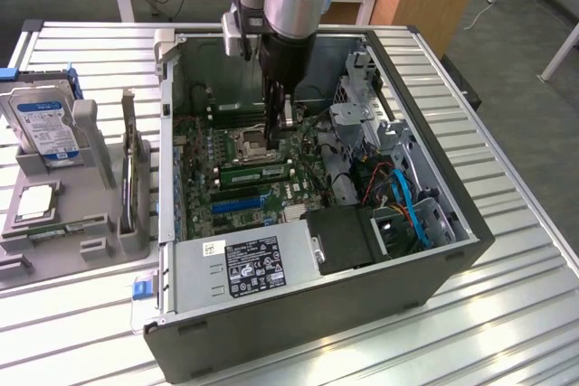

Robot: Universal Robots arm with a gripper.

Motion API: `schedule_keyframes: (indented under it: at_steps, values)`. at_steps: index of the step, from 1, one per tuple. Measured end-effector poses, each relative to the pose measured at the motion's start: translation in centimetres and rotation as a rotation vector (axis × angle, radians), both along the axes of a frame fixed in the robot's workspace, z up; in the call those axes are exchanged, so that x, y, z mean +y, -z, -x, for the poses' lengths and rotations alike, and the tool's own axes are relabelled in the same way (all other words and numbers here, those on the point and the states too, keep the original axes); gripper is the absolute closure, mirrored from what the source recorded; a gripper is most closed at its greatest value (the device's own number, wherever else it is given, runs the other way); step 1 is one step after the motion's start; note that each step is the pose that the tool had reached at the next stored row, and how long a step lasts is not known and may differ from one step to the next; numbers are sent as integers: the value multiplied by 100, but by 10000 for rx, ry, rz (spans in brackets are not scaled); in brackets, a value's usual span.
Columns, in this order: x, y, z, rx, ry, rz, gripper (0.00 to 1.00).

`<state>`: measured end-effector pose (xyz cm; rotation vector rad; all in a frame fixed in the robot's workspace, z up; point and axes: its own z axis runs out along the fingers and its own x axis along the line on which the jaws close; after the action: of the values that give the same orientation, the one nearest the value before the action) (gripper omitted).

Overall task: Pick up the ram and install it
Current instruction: 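Insert the ram into the slot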

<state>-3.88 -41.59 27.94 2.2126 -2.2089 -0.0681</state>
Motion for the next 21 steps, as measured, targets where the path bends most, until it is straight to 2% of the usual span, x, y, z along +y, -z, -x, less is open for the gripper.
schedule_keyframes:
  at_steps: [12, 21]
  values:
    - [2, -309, 0, -10, 0, -1, 75]
    - [5, -477, 0, -28, 0, 0, 75]
